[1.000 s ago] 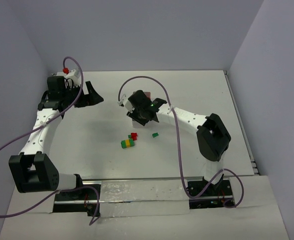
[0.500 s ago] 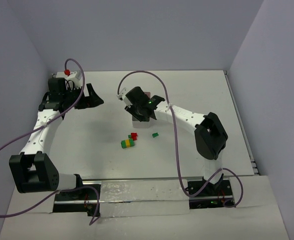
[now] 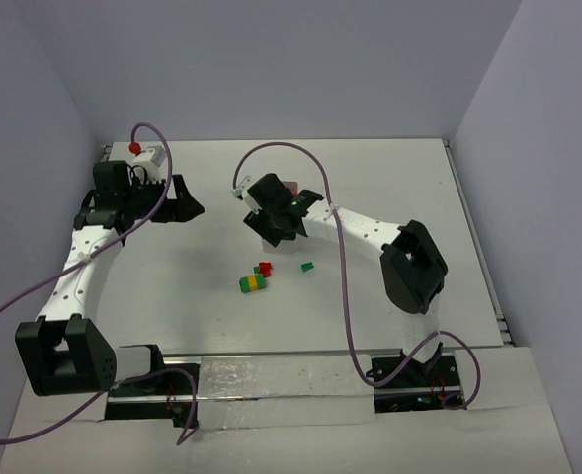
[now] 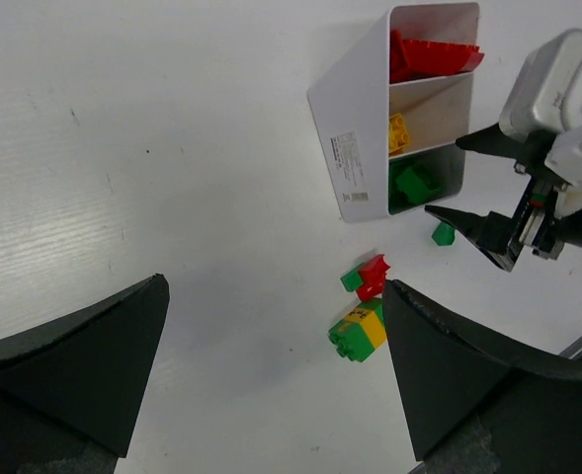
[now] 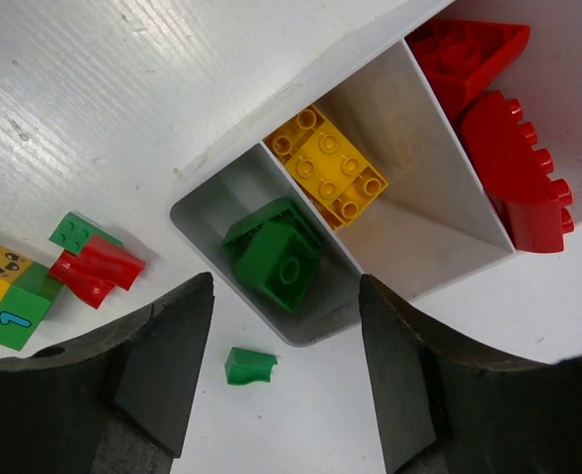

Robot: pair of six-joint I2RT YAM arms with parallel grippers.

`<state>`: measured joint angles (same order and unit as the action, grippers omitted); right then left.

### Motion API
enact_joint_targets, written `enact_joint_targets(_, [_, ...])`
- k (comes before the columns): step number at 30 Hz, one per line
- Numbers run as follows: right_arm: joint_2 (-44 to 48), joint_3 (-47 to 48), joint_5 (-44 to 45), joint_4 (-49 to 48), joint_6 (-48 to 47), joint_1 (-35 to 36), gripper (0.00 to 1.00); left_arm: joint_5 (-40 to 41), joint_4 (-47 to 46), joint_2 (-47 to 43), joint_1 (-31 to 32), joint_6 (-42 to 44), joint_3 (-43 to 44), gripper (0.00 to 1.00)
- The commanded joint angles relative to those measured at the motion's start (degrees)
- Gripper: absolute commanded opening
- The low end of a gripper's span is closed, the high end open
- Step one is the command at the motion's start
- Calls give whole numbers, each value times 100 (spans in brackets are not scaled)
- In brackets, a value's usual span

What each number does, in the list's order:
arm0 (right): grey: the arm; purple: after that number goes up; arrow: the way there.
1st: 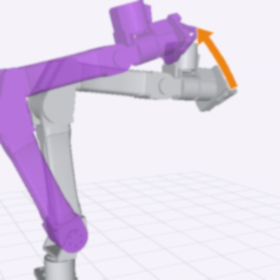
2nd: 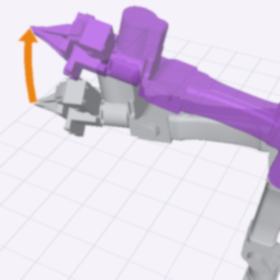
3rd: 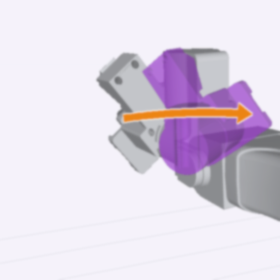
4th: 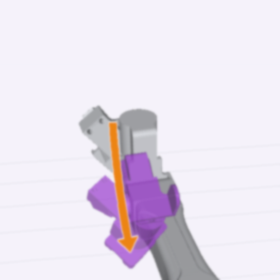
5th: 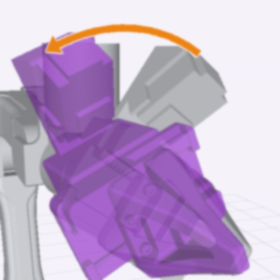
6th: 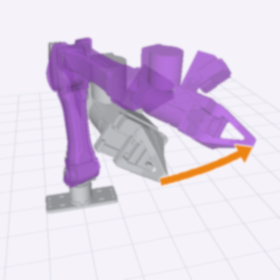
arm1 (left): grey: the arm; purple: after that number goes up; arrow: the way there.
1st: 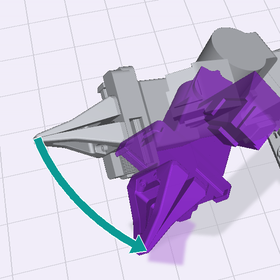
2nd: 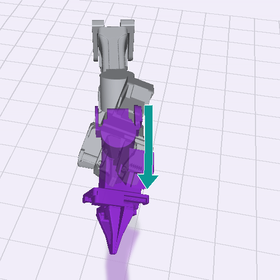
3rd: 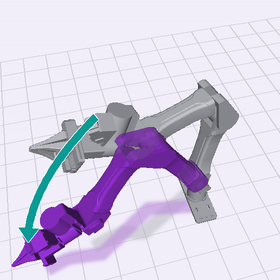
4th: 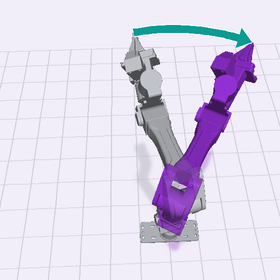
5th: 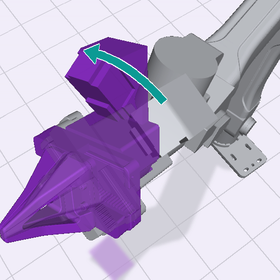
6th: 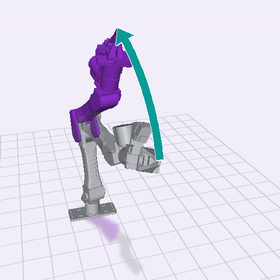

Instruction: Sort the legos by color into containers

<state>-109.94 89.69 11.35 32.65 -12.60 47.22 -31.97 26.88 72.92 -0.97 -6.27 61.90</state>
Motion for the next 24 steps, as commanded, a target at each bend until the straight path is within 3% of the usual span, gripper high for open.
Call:
enact_joint_targets(1, [589,105,-54,64,204,4,70,-619,285,-359,-42,633,-92,99])
enact_joint_targets(6, [1281,-80,-508,205,405,-261,78,-1404,1090,-506,62,2205,-368,99])
enact_joint_targets(9, [1734,-214,-956,364,607,-682,85,-1244,1651,-420,712,3214,-651,97])
enact_joint_targets(10, [1875,-290,-1122,399,643,-905,91,-1025,1722,-372,1094,3430,-782,96])
enact_joint_targets(13, [2112,-474,-1520,488,701,-1328,99,-312,1542,-396,1898,3607,-1186,95])
enact_joint_targets(16, [2398,-677,-1952,576,785,-1770,100,215,996,-431,2629,3588,-1566,94])
enact_joint_targets(24, [2820,-1059,-2348,638,812,-2305,100,94,125,204,2892,4064,-1698,81])
